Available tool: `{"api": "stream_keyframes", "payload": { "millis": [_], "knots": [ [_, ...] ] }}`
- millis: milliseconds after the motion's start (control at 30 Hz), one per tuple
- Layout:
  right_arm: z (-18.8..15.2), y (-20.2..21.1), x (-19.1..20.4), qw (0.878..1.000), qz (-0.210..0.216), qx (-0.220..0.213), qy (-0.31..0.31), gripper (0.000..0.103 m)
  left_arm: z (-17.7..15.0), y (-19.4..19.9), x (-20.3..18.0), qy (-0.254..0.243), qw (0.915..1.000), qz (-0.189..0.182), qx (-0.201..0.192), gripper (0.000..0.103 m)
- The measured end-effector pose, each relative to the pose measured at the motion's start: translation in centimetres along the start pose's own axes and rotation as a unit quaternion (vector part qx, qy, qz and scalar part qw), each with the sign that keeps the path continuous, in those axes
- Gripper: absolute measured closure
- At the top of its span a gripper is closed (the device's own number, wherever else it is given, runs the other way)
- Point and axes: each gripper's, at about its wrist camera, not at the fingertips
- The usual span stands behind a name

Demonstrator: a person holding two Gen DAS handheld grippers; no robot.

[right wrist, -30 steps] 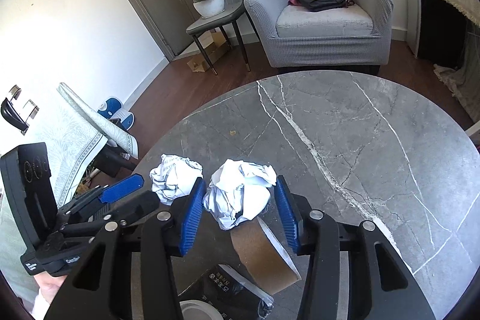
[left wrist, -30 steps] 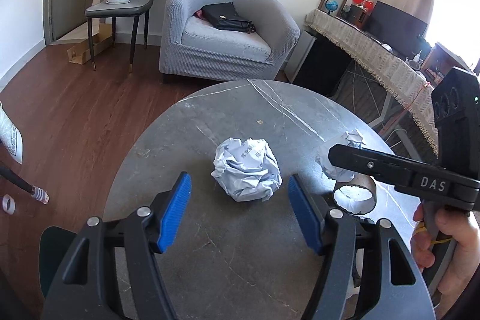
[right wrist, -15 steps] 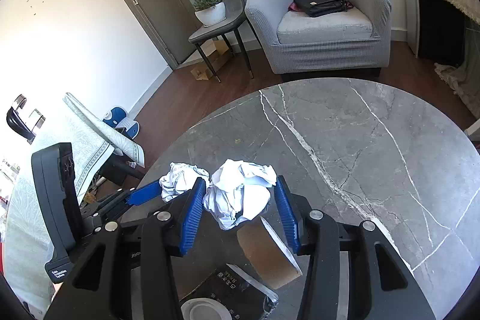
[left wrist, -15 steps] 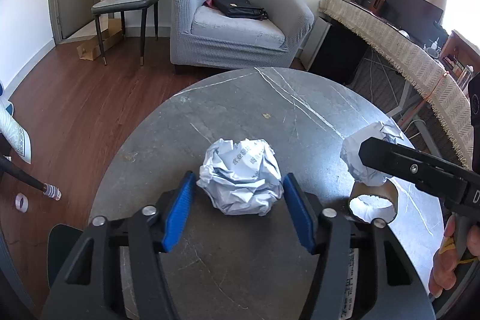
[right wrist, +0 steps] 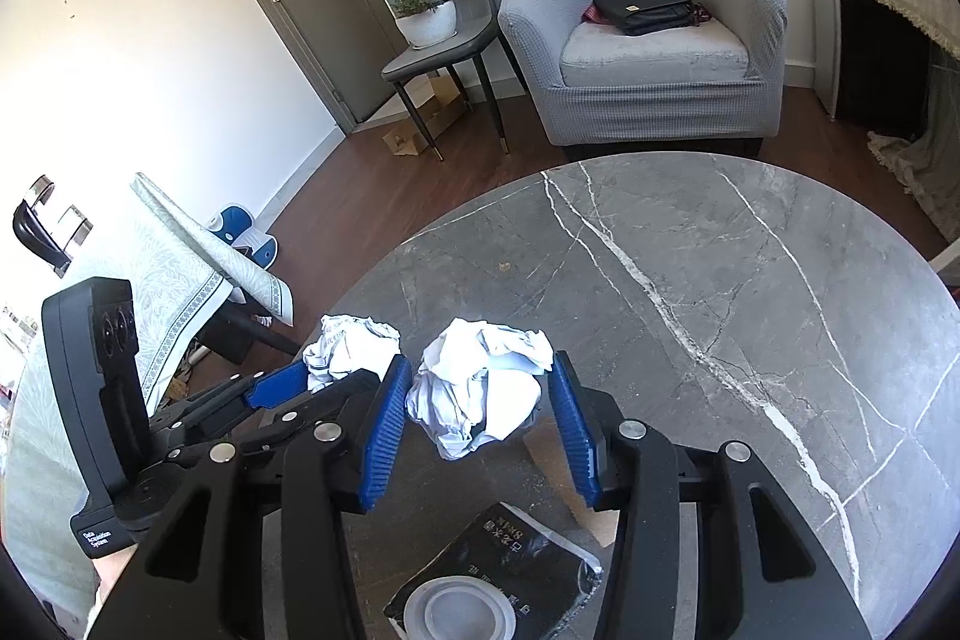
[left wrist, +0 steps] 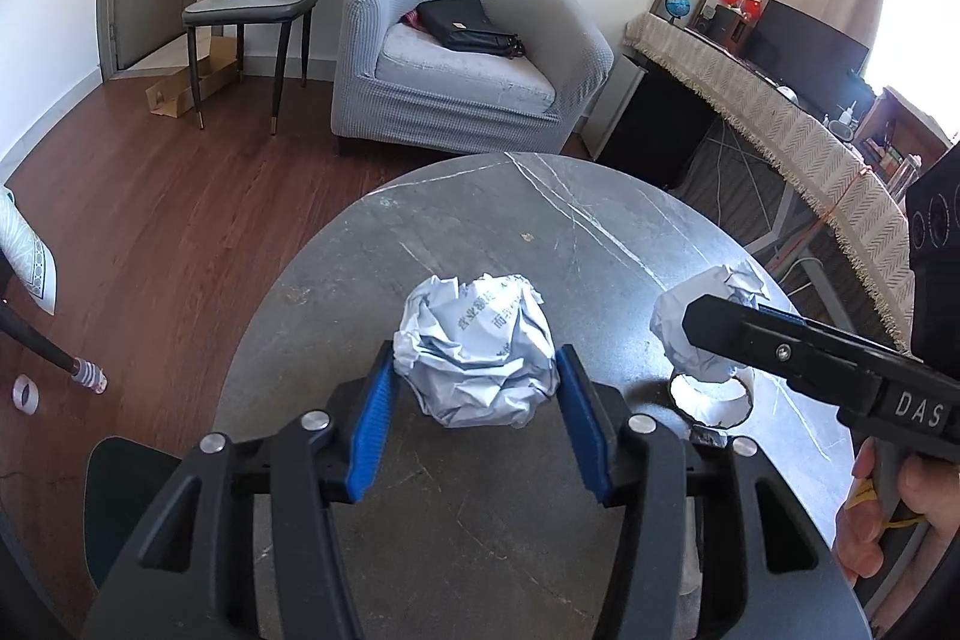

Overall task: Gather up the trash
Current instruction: 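Carry both paper balls over the green bin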

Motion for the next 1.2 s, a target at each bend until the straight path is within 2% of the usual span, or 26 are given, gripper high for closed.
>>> {"api": "stream_keyframes", "payload": {
  "millis": [233, 500, 900, 1200],
  "knots": [
    [-1.2, 0.7, 1.8, 1.0, -0.004, -0.003, 0.011, 0.056, -1.3, 1.8, 0.3, 0.007, 1.0, -0.001, 0.0, 0.048],
    [-2.5, 1.4, 6.3, 0.999, -0.003, -0.008, 0.049, 0.056, -2.6, 5.5, 1.5, 0.0, 0.9999, 0.014, -0.005, 0.048],
    [-5.1, 0.5, 13.0, 0.995, 0.01, -0.009, 0.097, 0.056, -4.6, 11.7, 6.6, 0.009, 0.9982, 0.057, -0.016, 0.048],
    [-5.8, -0.8, 17.9, 0.993, 0.037, -0.005, 0.116, 0.055, -7.2, 13.3, 11.8, 0.021, 0.995, 0.097, 0.009, 0.048]
  ]
}}
Point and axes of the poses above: each gripper's, at about its wrist camera, not at the fingertips, and y roughly against the way its jaws point, x to its left, z to its top, and after that the axes turned 12 degrees about -z, right-handed
